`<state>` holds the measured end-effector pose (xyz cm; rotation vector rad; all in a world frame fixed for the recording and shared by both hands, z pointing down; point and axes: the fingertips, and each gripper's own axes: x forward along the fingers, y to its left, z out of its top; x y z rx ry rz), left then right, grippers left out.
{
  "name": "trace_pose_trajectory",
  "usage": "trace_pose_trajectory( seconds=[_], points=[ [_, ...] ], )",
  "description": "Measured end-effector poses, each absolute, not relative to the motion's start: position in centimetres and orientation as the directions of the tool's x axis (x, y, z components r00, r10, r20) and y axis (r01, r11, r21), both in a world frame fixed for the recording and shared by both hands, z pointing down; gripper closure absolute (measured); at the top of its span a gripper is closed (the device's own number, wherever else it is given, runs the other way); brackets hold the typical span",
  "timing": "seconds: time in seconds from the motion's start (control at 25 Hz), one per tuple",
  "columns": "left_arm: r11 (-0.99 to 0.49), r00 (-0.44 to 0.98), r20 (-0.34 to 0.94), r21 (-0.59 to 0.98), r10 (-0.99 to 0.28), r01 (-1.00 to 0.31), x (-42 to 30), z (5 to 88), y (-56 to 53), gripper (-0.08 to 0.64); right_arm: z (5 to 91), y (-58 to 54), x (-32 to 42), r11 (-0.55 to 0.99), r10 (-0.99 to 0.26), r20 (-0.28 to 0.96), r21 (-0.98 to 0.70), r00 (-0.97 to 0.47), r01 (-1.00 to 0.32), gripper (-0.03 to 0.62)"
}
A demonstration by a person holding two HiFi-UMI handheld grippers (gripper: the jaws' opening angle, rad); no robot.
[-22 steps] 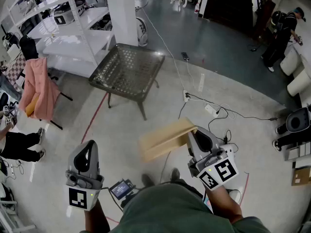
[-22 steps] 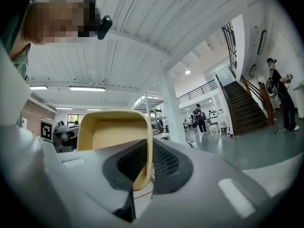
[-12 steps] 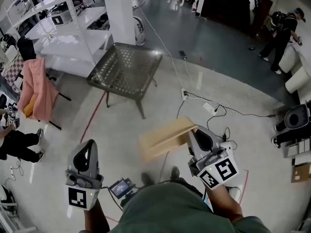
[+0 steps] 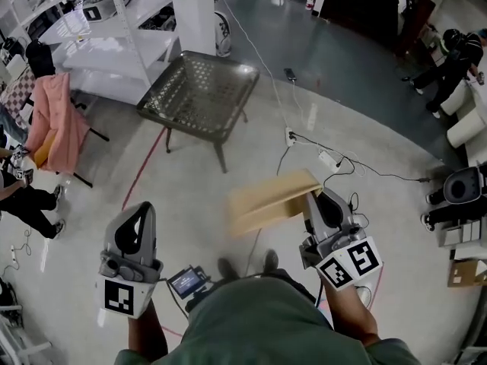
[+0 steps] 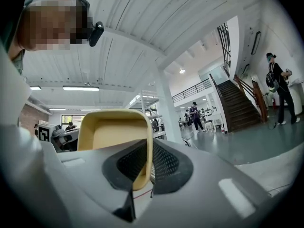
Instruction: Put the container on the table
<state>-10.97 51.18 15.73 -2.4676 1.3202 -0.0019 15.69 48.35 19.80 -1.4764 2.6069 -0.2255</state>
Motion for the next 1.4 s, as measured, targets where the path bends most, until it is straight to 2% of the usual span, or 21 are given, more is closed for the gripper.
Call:
trace_pose_trajectory(
  seconds=[0.4,1.4],
  points=[
    [-0.537,0.585,-0.165,-0.260,-0.794,-0.803,-11.7,16.4,48.7,0.558,19.2,46.4,13.6,0.518,-0.853,-0.031,-0.177,-0.521,-0.837,0.565],
    [-0.409,0.468,-0.103,-0.347,-0.878,-0.844,3.9,15.5,35.2,0.558,21.6,28.4,27.6,0.638,-0.762,-0.063,-0.248,-0.645,-0.729,0.563]
  ],
)
